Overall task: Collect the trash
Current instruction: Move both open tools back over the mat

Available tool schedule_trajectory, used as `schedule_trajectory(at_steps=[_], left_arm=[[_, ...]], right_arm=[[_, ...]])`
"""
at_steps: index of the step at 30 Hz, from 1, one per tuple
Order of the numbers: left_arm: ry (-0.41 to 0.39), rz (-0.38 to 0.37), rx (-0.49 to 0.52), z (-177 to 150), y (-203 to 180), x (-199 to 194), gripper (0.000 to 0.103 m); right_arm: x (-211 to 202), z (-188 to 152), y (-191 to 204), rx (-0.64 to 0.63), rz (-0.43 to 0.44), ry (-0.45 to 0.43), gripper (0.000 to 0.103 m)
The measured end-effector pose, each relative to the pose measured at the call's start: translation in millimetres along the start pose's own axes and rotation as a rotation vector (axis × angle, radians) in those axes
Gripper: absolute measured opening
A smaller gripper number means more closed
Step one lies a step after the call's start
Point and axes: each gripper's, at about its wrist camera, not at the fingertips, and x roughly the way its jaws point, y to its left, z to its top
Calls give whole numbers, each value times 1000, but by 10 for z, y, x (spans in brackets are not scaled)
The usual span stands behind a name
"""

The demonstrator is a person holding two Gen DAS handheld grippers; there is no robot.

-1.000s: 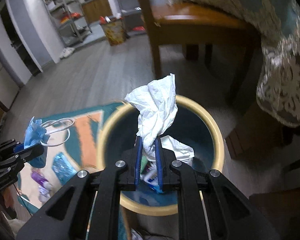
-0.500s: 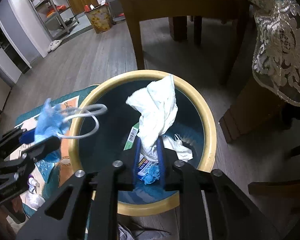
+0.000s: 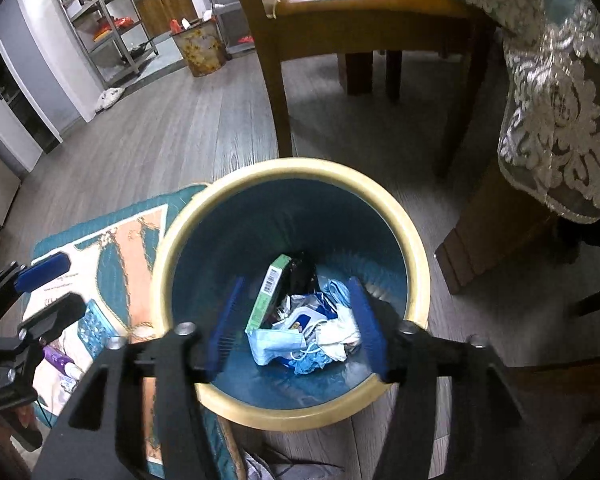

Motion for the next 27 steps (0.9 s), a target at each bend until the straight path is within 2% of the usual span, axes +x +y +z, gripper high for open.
schedule_trajectory(at_steps=[1,2,3,4,11,14,20,23,27], left_arm=[[0,12,3,-20,21,-59,67],[1,35,5,-46,51,-137,73],[-1,49,3,-62,76,-194,84],[-9,63,-1,-85,118,-280,86],[-52,178,-30,-288,463,-935,93],[-46,258,-67,-427,694,-1175,95],[-26,350,-189,-738,1144,-1445,97],[-7,405,-211,-872,1273,-1519,97],[-1,420,-266,-1084,1461,-1608,98]], right_arm=[[-38,13,26,-1,1,-11,74],[-85,24,70,-2,2,-28,84],[-124,32,114,-5,1,-42,87],[-161,38,159,-9,3,-54,90],[-307,4,696,-100,49,-73,94],[-352,-48,983,-161,63,-83,97],[-347,-161,1489,-236,113,-56,97],[-295,-224,1689,-258,134,-36,97],[-142,-329,1947,-298,145,18,97]])
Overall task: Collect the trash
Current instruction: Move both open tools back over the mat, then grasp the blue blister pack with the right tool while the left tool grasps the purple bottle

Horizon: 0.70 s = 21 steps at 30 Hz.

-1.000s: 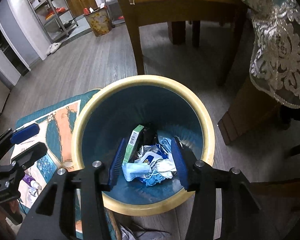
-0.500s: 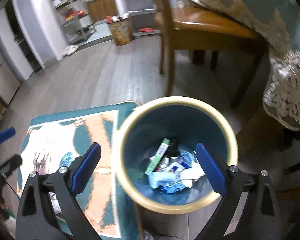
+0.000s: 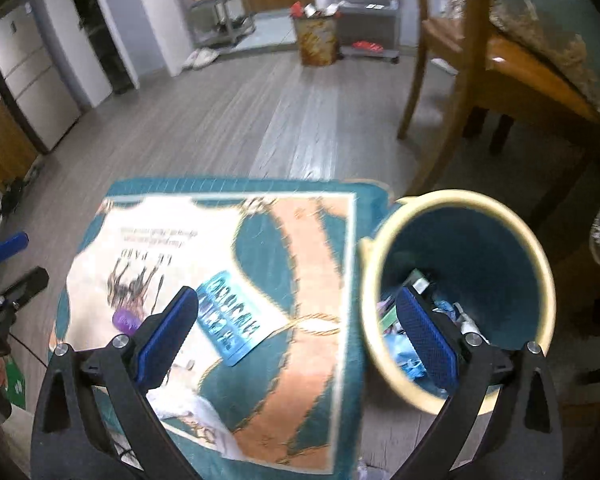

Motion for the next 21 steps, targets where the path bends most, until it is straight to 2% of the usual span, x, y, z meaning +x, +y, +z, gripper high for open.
schedule_trajectory(at_steps=[3,7,10,17,21], left_arm=[[24,11,-35,-126,141,68,98],[51,28,5,-283,268,232,98],[79,49,32,-354,345,355,98],[123,20,72,-473,381,543,98],[146,5,84,-523,337,631,98]], right_arm=[[159,-30,171,-40,15,32,97],[416,-109,357,-101,37,80,97],[610,-157,418,-133,18,127,97],[989,-314,610,-225,29,213,97],[1106,-334,685,-245,25,232,97]])
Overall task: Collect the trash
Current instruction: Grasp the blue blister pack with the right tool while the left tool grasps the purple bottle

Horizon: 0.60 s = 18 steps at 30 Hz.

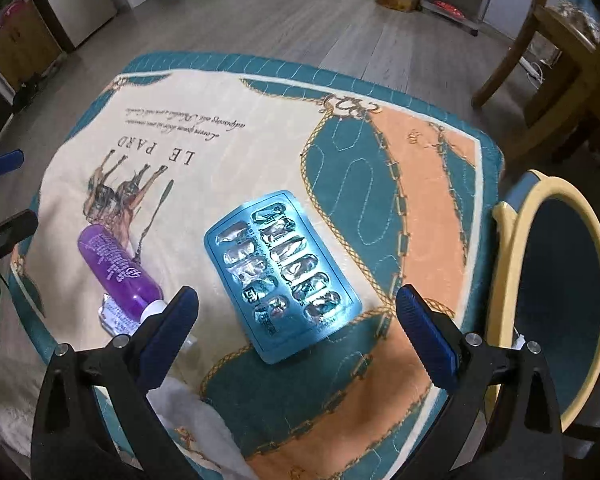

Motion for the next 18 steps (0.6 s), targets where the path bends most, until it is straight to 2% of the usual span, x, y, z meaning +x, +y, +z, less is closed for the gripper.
schedule_trajectory(at_steps=[8,11,13,15,17,18], left_arm=[[35,5,11,-1,-49,127,98],[40,1,-2,19,-43,165,98],[43,-2,-5,32,-43,193,98],[48,-12,-1,39,-63,216,98],[50,-19,11,39,-99,234,98],[52,-29,22,41,-132,249,98]], right_arm=[[243,59,214,-110,-14,33,97],[329,81,282,-145,-25,44,93],[379,91,289,-156,-10,53,86],[382,76,266,-170,12,45,84],[361,75,243,-169,17,39,74],[348,73,214,-161,20,40,73]])
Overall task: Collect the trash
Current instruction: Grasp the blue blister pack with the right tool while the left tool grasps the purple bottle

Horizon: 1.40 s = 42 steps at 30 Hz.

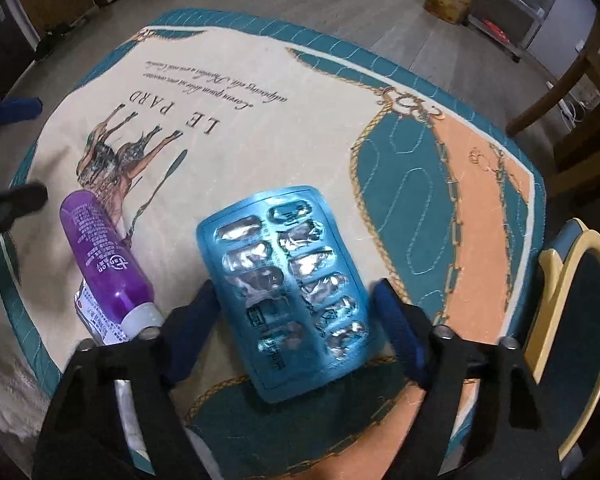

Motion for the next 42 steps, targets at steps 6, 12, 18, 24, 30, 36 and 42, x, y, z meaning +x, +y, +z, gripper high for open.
schedule_trajectory(at_steps=[6,12,18,24,30,36,42], left_arm=[[40,-102,77,-38,-177,74,98],[47,-104,201,-95,-380,144,98],[69,-45,341,-126,-600,281,97],[65,-84,390,-38,-790,369,91],[111,-119,347,40,-805,522,73],[130,-181,122,107,-505,558,70],[129,-173,53,109,-401,556,36]], right_arm=[[-52,-33,-159,60,34,1,69],[-105,-88,-314,119,70,-1,69],[-181,-127,-394,150,97,-18,69],[-265,-185,-545,178,112,-37,69],[-336,-220,-661,215,114,-55,69],[-369,-240,-748,251,92,-71,69],[-361,-227,-744,258,72,-83,69]])
